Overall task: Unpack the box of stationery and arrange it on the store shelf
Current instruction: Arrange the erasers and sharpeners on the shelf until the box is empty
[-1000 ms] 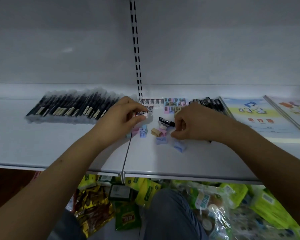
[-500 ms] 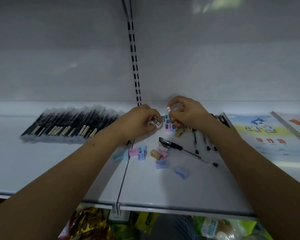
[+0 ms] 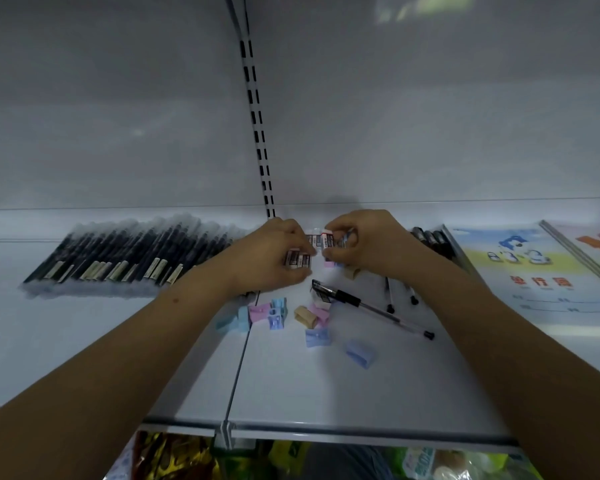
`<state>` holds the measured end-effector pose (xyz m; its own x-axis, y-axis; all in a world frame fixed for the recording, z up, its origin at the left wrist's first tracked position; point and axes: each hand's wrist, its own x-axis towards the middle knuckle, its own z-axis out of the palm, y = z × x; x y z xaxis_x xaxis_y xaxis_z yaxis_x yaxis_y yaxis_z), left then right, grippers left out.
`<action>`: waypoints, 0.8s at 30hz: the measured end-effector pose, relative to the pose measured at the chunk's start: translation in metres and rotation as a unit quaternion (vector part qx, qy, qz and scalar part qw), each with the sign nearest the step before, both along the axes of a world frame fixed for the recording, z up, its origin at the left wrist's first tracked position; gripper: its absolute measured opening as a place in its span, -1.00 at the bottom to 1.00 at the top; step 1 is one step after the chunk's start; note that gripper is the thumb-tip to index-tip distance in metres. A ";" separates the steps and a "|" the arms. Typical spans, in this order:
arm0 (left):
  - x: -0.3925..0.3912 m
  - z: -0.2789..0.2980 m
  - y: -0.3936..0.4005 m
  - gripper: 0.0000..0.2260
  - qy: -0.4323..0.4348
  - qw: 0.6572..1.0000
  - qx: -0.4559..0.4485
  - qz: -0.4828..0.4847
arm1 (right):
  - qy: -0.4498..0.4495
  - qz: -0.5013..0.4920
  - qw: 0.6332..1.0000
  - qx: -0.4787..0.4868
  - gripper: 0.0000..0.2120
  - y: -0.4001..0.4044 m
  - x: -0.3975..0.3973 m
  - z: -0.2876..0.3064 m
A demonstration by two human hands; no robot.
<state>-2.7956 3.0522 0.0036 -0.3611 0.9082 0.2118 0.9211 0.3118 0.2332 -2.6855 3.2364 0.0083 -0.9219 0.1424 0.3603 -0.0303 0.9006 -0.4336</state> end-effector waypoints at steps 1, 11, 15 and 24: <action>-0.001 -0.002 -0.001 -0.67 0.003 1.000 0.011 0.000 | 0.003 0.008 1.000 0.016 -0.76 0.000 -0.001 -0.002; -0.004 -0.011 -0.007 -0.70 -0.015 0.998 0.063 0.013 | -0.020 0.037 0.987 0.154 -0.60 -0.011 -0.011 -0.013; -0.004 -0.010 -0.006 -0.69 -0.019 0.998 0.061 0.015 | -0.007 0.053 0.987 0.149 -0.65 -0.011 -0.009 -0.012; 0.000 -0.006 -0.009 -0.69 -0.045 0.997 0.057 0.031 | 0.003 0.067 0.986 0.151 -0.62 -0.006 -0.015 -0.017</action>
<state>-2.7960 3.0434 -0.0020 -0.4379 0.8552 0.2772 0.8746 0.3338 0.3518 -2.7004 3.2303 -0.0089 -0.9232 -0.0943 0.3726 -0.1589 0.9764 -0.1465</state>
